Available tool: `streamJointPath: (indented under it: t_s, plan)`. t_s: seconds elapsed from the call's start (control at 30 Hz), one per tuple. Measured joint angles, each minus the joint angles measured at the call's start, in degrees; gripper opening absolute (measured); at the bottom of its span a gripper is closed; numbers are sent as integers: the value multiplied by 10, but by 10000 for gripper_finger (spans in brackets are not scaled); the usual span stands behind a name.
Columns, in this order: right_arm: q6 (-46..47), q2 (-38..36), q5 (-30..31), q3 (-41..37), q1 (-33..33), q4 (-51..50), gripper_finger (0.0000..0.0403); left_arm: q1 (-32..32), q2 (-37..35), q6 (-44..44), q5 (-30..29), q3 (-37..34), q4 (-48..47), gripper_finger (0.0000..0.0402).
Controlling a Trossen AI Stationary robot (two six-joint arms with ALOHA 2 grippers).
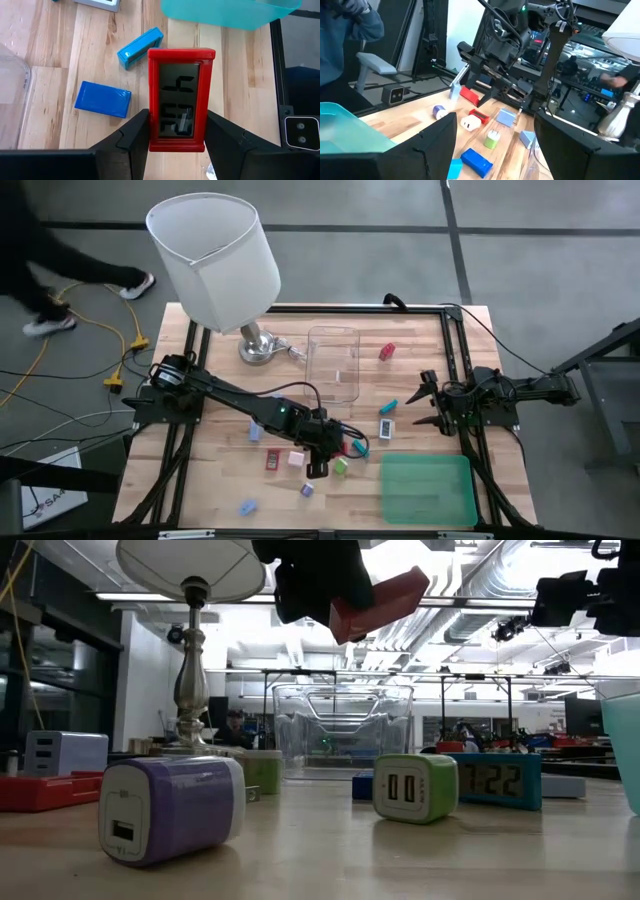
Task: Pick & Place Office items
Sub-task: Put the left red digital clock into the green bin
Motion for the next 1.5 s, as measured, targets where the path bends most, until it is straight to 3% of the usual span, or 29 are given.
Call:
streamJointPath:
  t_s: [0.33,0.63,0.87,1.03,1.27,1.5]
  plan:
    - [34,0,12,0,0,24,252,0,0,-1,-6,0,0,158]
    - [283,0,60,0,0,70,252,0,0,-1,-9,0,0,158]
    - [401,3,84,0,0,77,252,0,0,-1,-8,0,0,158]
    - [402,23,111,0,0,78,252,0,0,-1,-8,0,0,158]
    - [402,71,58,2,0,191,252,0,0,-9,-8,0,0,158]
    - [369,168,65,57,0,200,252,0,0,-10,-8,0,0,158]
